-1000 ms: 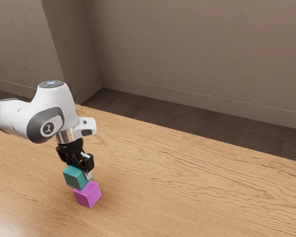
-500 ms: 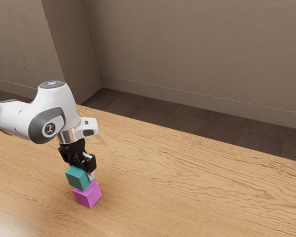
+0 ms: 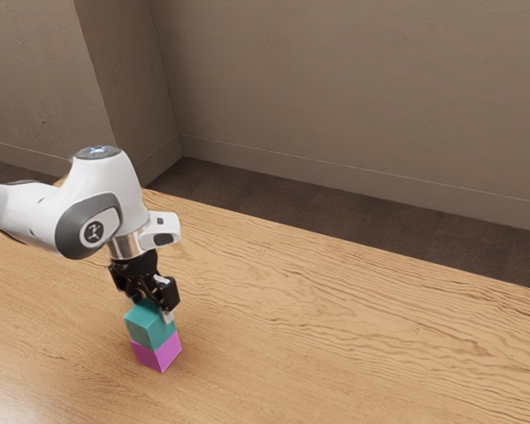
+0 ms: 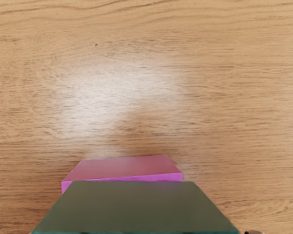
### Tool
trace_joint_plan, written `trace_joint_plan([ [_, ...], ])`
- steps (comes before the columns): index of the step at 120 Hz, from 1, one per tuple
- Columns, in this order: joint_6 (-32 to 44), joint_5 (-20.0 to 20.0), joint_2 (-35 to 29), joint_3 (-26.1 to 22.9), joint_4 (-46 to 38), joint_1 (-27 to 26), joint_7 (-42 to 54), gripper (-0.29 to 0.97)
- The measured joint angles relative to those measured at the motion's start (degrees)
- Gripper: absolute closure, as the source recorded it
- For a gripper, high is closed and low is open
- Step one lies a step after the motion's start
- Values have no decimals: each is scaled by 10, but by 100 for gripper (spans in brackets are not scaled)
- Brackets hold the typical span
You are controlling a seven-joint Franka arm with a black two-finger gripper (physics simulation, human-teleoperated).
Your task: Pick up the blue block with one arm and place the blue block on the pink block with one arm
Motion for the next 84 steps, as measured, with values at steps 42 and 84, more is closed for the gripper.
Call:
trace_joint_plan([
  [42,-137,3,-92,-4,201,2,4,3],
  [84,-380,36,-106,6,305,4,7,1],
])
